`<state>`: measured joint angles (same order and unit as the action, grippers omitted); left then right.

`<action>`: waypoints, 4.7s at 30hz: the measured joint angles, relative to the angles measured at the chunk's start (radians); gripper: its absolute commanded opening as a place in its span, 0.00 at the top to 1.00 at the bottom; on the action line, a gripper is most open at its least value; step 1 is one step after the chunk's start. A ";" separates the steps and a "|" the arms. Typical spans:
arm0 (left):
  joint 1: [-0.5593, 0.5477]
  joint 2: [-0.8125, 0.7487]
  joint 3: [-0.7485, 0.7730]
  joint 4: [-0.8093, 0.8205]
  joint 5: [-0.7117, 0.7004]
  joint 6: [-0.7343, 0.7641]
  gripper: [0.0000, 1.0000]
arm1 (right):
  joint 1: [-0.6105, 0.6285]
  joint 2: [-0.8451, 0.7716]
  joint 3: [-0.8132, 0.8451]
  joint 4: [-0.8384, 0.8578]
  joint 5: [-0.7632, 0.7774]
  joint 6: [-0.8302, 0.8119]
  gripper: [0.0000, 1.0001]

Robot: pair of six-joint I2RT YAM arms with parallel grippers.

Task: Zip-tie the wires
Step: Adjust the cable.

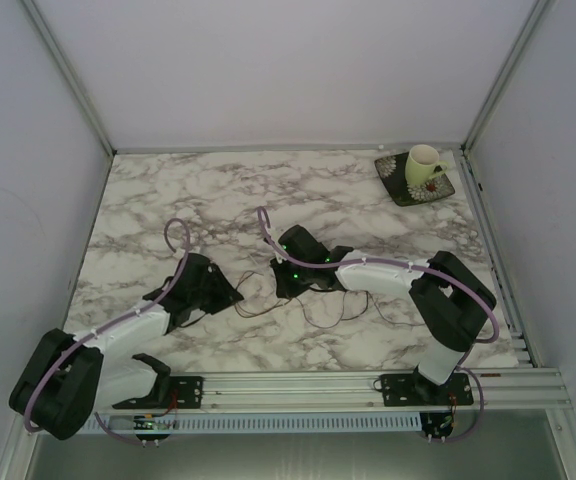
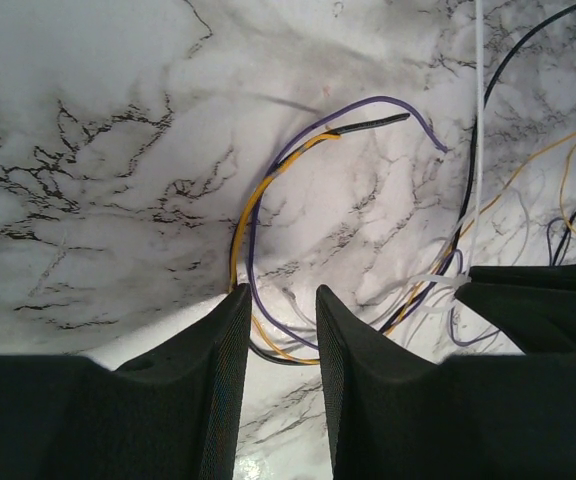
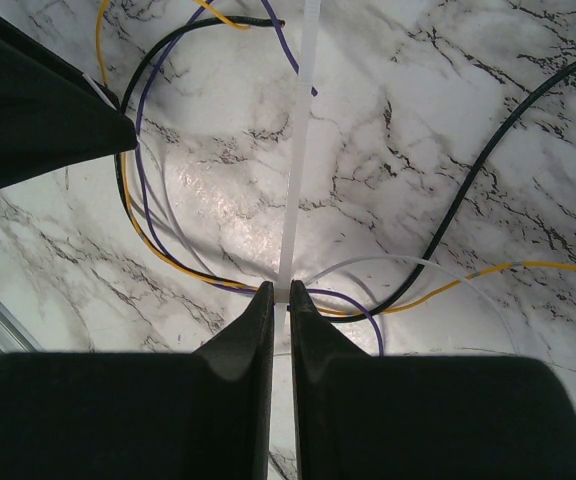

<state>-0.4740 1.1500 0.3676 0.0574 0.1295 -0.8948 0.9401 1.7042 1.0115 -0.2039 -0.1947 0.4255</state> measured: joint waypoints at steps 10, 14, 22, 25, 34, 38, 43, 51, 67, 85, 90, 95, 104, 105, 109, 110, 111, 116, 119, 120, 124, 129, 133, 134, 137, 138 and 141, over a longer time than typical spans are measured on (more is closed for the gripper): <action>-0.006 0.063 0.018 0.027 -0.018 0.007 0.67 | 0.000 0.000 0.000 0.000 0.000 0.000 1.00; -0.011 0.082 0.029 0.040 -0.026 0.009 0.69 | 0.000 0.000 0.000 0.000 0.000 0.000 1.00; -0.021 0.112 0.045 0.052 -0.027 0.012 0.85 | 0.000 0.000 0.000 0.000 0.000 0.000 1.00; -0.024 0.115 0.047 0.054 -0.026 0.012 0.96 | 0.000 0.000 0.000 0.000 0.001 0.000 1.00; -0.024 0.091 0.100 0.011 -0.026 0.035 1.00 | 0.000 0.000 0.000 0.000 0.003 0.000 1.00; -0.024 0.065 0.124 -0.020 -0.026 0.043 1.00 | 0.000 0.000 0.000 -0.001 0.003 -0.003 1.00; -0.023 0.049 0.159 -0.060 -0.031 0.061 1.00 | 0.000 0.000 0.000 -0.008 0.006 -0.004 1.00; 0.011 -0.011 0.175 -0.114 -0.034 0.076 1.00 | 0.000 0.000 0.000 -0.018 0.013 -0.007 1.00; 0.096 -0.132 0.175 -0.207 -0.027 0.098 1.00 | 0.000 0.001 0.000 -0.023 0.023 -0.007 1.00; 0.143 -0.141 0.087 -0.227 -0.018 0.121 1.00 | 0.000 0.009 0.007 -0.040 0.025 -0.010 1.00; 0.151 -0.114 0.069 -0.216 -0.031 0.131 1.00 | 0.000 0.009 0.007 -0.041 0.025 -0.014 1.00; 0.172 -0.076 0.069 -0.200 -0.039 0.154 1.00 | 0.000 0.009 0.007 -0.041 0.026 -0.014 1.00; 0.212 -0.032 0.128 -0.190 -0.052 0.207 1.00 | 0.000 0.009 0.007 -0.042 0.030 -0.014 1.00; 0.214 -0.024 0.133 -0.186 -0.052 0.211 1.00 | 0.000 0.009 0.007 -0.042 0.029 -0.014 1.00; 0.214 0.013 0.142 -0.163 -0.048 0.219 0.99 | 0.000 0.009 0.007 -0.042 0.030 -0.014 1.00; 0.214 0.022 0.142 -0.159 -0.044 0.219 0.98 | 0.000 0.009 0.007 -0.042 0.030 -0.014 1.00; 0.214 0.030 0.142 -0.156 -0.041 0.221 0.95 | 0.000 0.009 0.007 -0.042 0.030 -0.014 1.00; 0.214 0.050 0.142 -0.136 -0.033 0.232 0.52 | 0.000 0.009 0.007 -0.042 0.031 -0.014 1.00; 0.217 0.053 0.149 -0.140 -0.035 0.245 0.46 | 0.000 0.009 0.007 -0.042 0.034 -0.013 1.00; 0.219 0.053 0.158 -0.147 -0.039 0.250 0.43 | 0.000 0.009 0.007 -0.042 0.036 -0.013 1.00; 0.236 0.052 0.212 -0.169 -0.058 0.274 0.32 | 0.000 0.009 0.007 -0.043 0.045 -0.002 1.00; 0.248 0.038 0.302 -0.197 -0.060 0.299 0.31 | 0.000 0.009 0.007 -0.043 0.055 0.013 1.00; 0.248 0.012 0.333 -0.193 -0.009 0.296 0.37 | 0.000 0.000 0.005 -0.040 0.071 0.021 1.00; 0.245 0.007 0.333 -0.189 0.011 0.291 0.38 | 0.000 -0.005 0.003 -0.039 0.073 0.025 1.00; 0.220 0.005 0.331 -0.170 0.067 0.255 0.40 | 0.000 -0.032 -0.016 -0.021 0.076 0.034 1.00; 0.204 0.005 0.328 -0.159 0.083 0.241 0.40 | 0.000 -0.042 -0.022 -0.016 0.077 0.036 1.00; 0.147 0.005 0.299 -0.103 0.117 0.184 0.40 | 0.000 -0.063 -0.038 0.000 0.078 0.040 1.00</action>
<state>-0.3267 1.1553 0.6662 -0.0452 0.2470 -0.7109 0.9401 1.6413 0.9737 -0.2035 -0.1169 0.4660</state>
